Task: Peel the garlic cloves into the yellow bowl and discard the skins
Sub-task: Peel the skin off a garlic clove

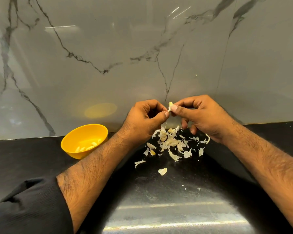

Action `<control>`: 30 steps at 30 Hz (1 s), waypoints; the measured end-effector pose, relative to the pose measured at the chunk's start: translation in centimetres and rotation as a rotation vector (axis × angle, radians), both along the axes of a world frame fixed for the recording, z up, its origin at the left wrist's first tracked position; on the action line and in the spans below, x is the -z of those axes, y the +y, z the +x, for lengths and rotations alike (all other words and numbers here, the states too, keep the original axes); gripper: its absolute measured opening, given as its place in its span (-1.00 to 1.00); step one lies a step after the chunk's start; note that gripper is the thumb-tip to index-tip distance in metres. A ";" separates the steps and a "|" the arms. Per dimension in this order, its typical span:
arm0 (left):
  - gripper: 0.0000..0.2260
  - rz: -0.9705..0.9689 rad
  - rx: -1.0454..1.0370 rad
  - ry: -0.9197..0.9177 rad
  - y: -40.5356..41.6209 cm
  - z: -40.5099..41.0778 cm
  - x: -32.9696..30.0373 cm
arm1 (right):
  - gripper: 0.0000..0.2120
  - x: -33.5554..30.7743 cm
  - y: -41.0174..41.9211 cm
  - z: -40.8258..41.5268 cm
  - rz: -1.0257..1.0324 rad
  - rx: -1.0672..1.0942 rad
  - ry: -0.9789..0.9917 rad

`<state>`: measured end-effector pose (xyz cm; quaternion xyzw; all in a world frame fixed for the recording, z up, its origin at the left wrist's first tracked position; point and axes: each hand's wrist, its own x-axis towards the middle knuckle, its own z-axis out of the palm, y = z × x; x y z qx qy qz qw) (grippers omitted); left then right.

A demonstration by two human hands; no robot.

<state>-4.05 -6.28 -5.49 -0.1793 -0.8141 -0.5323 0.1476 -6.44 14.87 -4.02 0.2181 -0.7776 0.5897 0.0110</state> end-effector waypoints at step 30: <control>-0.86 0.206 0.111 -0.209 -1.0 -0.1 -0.9 | -0.86 0.0 -0.4 0.5 0.104 0.049 0.238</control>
